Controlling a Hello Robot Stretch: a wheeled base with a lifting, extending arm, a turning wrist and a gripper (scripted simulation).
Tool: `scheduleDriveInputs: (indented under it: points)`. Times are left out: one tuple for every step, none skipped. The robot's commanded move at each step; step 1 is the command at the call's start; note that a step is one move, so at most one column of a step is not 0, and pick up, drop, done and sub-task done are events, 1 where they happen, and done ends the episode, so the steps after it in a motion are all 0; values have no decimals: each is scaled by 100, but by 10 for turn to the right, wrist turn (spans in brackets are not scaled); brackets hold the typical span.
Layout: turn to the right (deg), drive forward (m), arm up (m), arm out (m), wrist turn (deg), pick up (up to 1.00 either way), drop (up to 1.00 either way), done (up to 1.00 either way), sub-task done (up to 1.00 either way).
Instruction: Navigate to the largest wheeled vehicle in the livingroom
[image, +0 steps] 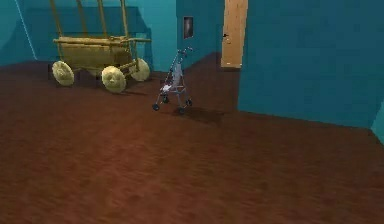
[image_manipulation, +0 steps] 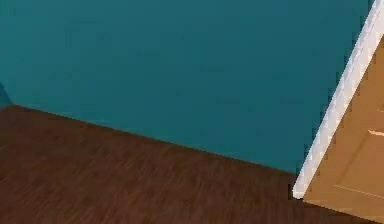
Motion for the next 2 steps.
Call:
scheduleDriveInputs:
  points:
    - [0, 100, 0, 0, 0, 0, 0, 0, 0]
    - [0, 100, 0, 0, 0, 0, 0, 0, 0]
